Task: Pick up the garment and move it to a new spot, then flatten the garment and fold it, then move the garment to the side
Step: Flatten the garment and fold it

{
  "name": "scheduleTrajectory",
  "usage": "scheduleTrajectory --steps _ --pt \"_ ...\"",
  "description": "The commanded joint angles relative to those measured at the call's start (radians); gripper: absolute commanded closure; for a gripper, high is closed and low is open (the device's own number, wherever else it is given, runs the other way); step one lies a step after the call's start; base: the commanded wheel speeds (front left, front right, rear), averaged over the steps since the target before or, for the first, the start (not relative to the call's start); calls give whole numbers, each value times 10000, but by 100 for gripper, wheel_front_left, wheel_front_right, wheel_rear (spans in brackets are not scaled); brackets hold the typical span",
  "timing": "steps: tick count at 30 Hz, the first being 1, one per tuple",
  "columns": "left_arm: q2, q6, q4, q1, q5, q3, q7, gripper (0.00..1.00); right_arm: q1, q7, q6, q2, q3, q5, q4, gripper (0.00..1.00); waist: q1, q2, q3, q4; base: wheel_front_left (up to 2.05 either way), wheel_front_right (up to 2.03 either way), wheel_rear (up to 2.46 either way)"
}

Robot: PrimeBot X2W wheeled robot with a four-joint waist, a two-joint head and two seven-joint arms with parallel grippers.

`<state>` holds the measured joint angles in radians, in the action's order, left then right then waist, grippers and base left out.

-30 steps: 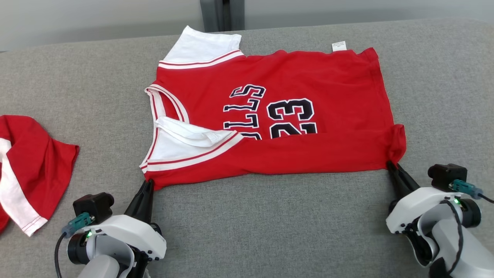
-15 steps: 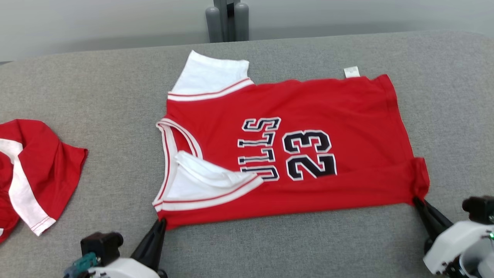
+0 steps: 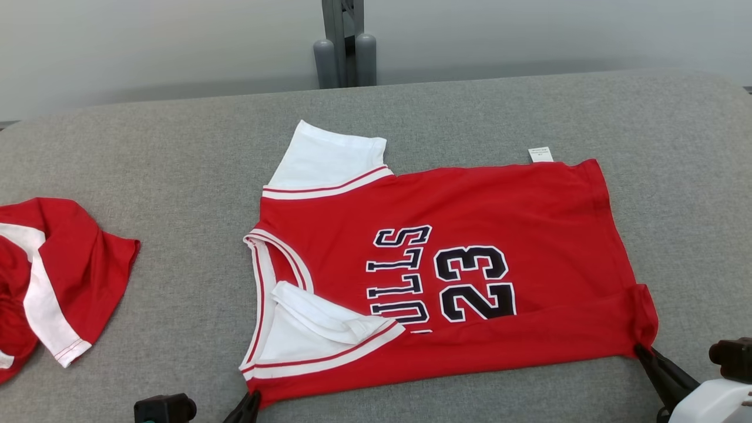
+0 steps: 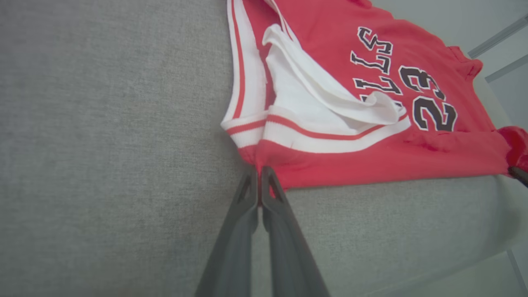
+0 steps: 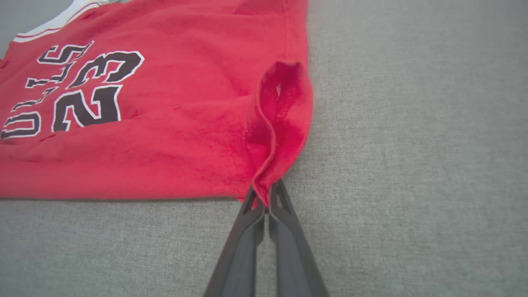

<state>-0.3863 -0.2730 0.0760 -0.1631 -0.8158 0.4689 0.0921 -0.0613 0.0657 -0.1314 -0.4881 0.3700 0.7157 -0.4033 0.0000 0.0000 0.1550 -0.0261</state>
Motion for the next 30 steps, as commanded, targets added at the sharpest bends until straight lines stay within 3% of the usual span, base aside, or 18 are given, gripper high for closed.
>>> scheduleTrajectory --steps 1,2,3,4,11,15,19,25,26,30 --pt "13 -33 -95 74 29 -13 -38 100 93 -70 13 67 -144 -145 39 0 0 0 -42 -10 0 0 0" --pt "75 -31 -144 94 -10 -19 -78 75 108 -101 13 119 -289 -235 67 0 0 0 -64 -14 0 0 0" --pt "113 -87 -170 117 0 -45 -163 28 117 -78 13 146 -440 -315 100 0 0 0 -84 -16 0 0 0" --pt "146 -141 -189 135 59 -85 -247 0 143 -46 12 206 -598 -397 165 0 0 0 -101 -20 0 0 0" --pt "147 -629 212 356 555 -373 -876 0 252 237 9 372 -1685 -1443 698 0 0 0 -122 -34 0 0 0" --pt "90 -756 552 835 661 -597 -908 0 21 442 9 812 -2102 -2329 1271 0 0 0 -85 -63 0 0 0" --pt "116 -301 447 2065 461 -660 -580 0 -206 627 9 1323 -2063 -2951 1797 0 0 0 97 -13 0 0 0" --pt "171 536 -1004 4632 462 -497 100 0 -814 820 9 1937 -1688 -3529 2032 0 0 0 642 -223 0 0 0" --pt "30 823 -1626 5598 556 -375 542 0 -1090 881 9 2080 -1510 -3614 2017 0 0 0 933 -365 0 0 0" --pt "-153 1258 -2997 7774 562 -242 1725 0 -1699 1042 9 2253 -1214 -3643 1966 0 0 0 1646 -710 0 0 0"
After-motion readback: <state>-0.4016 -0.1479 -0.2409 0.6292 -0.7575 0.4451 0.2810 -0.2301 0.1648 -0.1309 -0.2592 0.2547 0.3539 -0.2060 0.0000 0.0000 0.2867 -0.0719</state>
